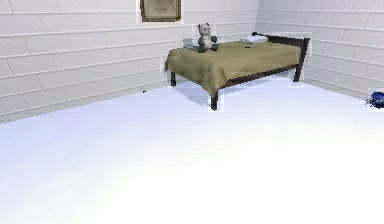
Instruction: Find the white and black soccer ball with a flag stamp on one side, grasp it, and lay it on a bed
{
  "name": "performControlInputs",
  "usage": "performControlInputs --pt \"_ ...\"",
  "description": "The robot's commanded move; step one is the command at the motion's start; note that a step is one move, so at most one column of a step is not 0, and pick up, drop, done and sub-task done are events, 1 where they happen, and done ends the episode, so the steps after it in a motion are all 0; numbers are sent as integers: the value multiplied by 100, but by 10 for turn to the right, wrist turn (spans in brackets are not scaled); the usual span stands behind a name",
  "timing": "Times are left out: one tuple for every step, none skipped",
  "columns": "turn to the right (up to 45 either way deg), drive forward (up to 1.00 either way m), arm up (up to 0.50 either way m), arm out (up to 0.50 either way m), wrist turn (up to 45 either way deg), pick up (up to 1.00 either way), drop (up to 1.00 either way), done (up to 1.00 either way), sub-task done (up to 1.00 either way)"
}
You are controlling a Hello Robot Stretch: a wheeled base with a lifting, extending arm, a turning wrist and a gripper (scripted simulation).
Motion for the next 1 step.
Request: performControlInputs --pt "0 0 44 0 0 0 0 0 0"
